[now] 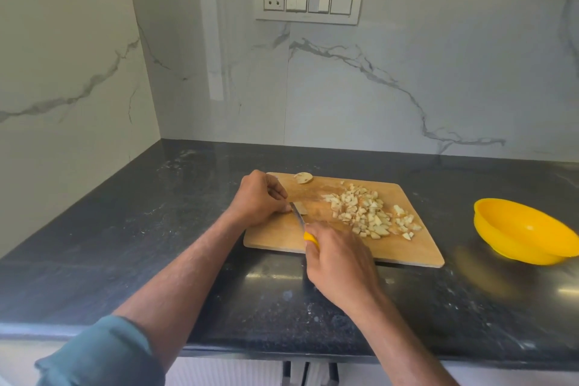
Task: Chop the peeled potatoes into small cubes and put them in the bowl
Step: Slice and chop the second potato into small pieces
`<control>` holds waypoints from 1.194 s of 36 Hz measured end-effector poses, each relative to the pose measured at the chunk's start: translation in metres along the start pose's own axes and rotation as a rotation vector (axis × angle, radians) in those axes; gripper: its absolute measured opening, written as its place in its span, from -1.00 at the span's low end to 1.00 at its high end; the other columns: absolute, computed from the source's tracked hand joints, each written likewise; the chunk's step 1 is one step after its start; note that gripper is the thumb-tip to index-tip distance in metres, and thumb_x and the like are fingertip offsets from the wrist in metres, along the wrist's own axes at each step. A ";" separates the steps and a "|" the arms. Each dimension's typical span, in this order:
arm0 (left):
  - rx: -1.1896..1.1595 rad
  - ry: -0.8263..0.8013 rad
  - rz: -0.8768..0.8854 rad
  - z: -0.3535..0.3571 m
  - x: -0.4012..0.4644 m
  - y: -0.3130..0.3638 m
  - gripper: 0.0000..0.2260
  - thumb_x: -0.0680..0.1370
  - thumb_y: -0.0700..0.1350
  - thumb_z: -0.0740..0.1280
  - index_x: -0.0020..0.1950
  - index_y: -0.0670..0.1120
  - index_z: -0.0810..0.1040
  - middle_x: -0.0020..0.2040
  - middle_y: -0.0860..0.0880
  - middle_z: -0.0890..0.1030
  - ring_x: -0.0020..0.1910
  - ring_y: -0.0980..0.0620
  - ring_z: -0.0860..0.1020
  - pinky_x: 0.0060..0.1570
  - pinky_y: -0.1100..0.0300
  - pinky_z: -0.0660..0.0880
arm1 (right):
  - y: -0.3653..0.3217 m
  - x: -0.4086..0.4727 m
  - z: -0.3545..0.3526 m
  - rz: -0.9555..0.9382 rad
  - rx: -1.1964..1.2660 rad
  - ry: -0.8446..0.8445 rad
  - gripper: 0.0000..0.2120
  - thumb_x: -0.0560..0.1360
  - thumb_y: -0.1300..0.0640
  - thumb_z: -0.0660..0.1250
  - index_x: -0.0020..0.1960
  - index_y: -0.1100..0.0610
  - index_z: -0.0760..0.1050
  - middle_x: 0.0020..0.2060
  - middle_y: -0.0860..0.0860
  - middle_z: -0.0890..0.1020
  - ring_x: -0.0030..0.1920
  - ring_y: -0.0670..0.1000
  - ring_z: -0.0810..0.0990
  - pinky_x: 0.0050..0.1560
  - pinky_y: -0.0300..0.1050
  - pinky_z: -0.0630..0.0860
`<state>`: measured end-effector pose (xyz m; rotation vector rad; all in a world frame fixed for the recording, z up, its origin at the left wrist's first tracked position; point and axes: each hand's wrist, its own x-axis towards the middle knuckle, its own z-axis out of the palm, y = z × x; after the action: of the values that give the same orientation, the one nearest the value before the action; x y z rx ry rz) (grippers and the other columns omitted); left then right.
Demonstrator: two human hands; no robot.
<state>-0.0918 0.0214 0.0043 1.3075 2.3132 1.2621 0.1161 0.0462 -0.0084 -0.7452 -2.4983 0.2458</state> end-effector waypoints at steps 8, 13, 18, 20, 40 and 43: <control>0.061 0.002 0.021 0.003 0.001 0.001 -0.79 0.36 -0.17 0.65 -0.07 -0.11 0.71 -0.22 0.00 0.71 -0.22 0.12 0.69 -0.07 0.19 0.67 | 0.014 0.002 -0.015 0.150 0.169 0.152 -0.73 0.61 0.06 0.29 0.28 0.04 0.60 -0.01 -0.10 0.71 -0.26 -0.15 0.60 -0.28 -0.25 0.53; 0.094 0.025 0.063 0.008 0.000 0.002 -0.73 0.35 -0.11 0.66 -0.02 -0.08 0.70 -0.23 0.05 0.69 -0.22 0.15 0.66 -0.12 0.26 0.64 | 0.019 0.013 -0.018 0.183 0.000 0.093 -0.71 0.61 0.04 0.26 0.28 0.02 0.60 0.02 -0.07 0.72 -0.07 0.00 0.68 -0.18 -0.15 0.54; 0.087 -0.006 0.087 0.007 0.002 0.001 -0.71 0.38 -0.12 0.64 0.06 -0.07 0.70 -0.17 0.05 0.70 -0.17 0.15 0.67 -0.02 0.20 0.66 | 0.020 0.009 -0.009 0.122 -0.067 0.076 -0.70 0.63 0.00 0.23 0.32 -0.03 0.55 -0.02 -0.08 0.71 -0.04 -0.02 0.65 -0.19 -0.22 0.43; 0.083 -0.009 0.091 0.008 0.001 0.001 -0.69 0.38 -0.10 0.64 0.08 -0.08 0.70 -0.16 0.05 0.70 -0.16 0.16 0.67 0.00 0.19 0.66 | 0.021 0.009 -0.006 0.121 -0.075 0.073 -0.69 0.63 -0.02 0.21 0.34 -0.03 0.53 -0.01 -0.07 0.70 -0.04 -0.02 0.64 -0.16 -0.19 0.46; 0.060 -0.044 0.110 0.002 0.008 -0.001 -0.69 0.42 -0.26 0.60 0.13 -0.12 0.69 -0.12 0.04 0.72 -0.13 0.19 0.68 0.03 0.28 0.63 | 0.018 0.003 -0.005 0.114 -0.092 0.075 -0.70 0.64 -0.02 0.23 0.34 -0.02 0.50 -0.08 -0.09 0.69 -0.13 -0.07 0.65 -0.18 -0.25 0.47; 0.051 -0.023 0.127 0.003 0.007 0.000 -0.66 0.39 -0.25 0.62 0.13 -0.13 0.69 -0.13 0.04 0.72 -0.15 0.22 0.67 0.01 0.29 0.63 | 0.018 0.003 -0.005 0.123 -0.082 0.082 -0.71 0.64 -0.02 0.22 0.33 -0.02 0.50 -0.09 -0.08 0.69 -0.16 -0.08 0.63 -0.22 -0.27 0.39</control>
<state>-0.0945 0.0291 0.0038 1.4988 2.2930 1.2244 0.1252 0.0628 -0.0083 -0.9258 -2.3999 0.1529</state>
